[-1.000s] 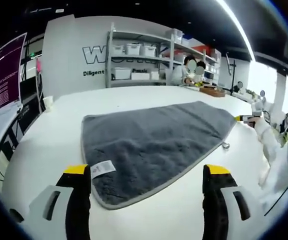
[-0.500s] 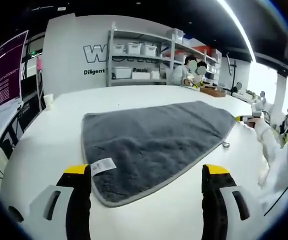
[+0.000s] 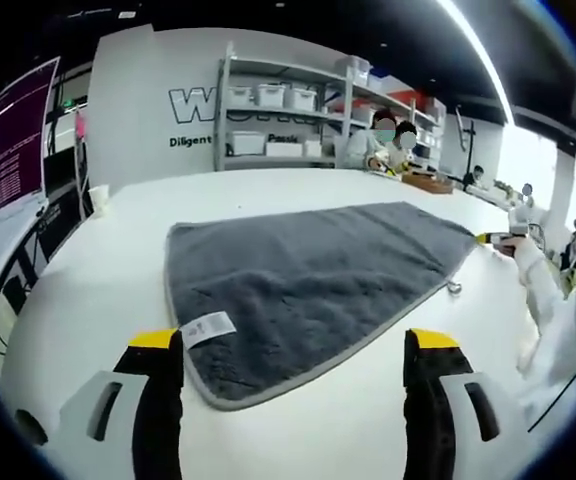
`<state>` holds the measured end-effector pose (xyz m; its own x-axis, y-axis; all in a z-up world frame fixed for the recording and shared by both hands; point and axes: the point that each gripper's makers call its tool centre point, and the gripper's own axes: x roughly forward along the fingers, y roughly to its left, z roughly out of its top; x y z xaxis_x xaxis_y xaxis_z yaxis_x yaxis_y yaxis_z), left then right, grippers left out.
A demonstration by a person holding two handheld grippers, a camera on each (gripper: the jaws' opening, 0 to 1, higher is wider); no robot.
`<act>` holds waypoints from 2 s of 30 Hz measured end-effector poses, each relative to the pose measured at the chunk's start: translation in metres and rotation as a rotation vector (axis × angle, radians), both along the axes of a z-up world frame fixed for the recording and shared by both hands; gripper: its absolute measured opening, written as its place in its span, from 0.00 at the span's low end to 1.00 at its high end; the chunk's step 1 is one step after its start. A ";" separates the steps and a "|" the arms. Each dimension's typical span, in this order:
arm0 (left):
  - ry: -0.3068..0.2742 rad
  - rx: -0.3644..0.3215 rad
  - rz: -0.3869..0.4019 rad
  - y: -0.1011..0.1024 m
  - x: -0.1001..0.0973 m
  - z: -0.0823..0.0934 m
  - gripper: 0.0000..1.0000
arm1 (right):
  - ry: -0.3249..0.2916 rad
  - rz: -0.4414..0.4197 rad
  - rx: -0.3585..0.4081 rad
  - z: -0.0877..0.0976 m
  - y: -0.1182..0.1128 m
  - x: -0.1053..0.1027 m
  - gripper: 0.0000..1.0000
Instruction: Open the folded towel by lifting each exposed corner and separating the folded layers until the towel lies flat within the target outline without major curled edges
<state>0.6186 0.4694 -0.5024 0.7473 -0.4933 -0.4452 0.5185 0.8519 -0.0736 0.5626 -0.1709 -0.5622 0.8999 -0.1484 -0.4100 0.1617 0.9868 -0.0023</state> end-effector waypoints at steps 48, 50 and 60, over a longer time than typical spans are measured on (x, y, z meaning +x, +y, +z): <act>0.005 -0.004 0.009 0.001 -0.003 -0.001 0.90 | -0.154 0.212 -0.016 0.086 0.073 -0.021 0.74; 0.007 -0.004 0.008 0.001 -0.003 -0.002 0.90 | -0.149 0.229 -0.022 0.087 0.080 -0.021 0.77; 0.017 -0.006 0.005 0.001 -0.003 -0.005 0.91 | -0.137 0.269 0.028 0.082 0.091 -0.020 0.96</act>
<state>0.6152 0.4703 -0.5075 0.7422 -0.4921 -0.4550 0.5127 0.8541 -0.0874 0.5430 -0.0800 -0.4800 0.9528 0.1120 -0.2822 -0.1082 0.9937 0.0293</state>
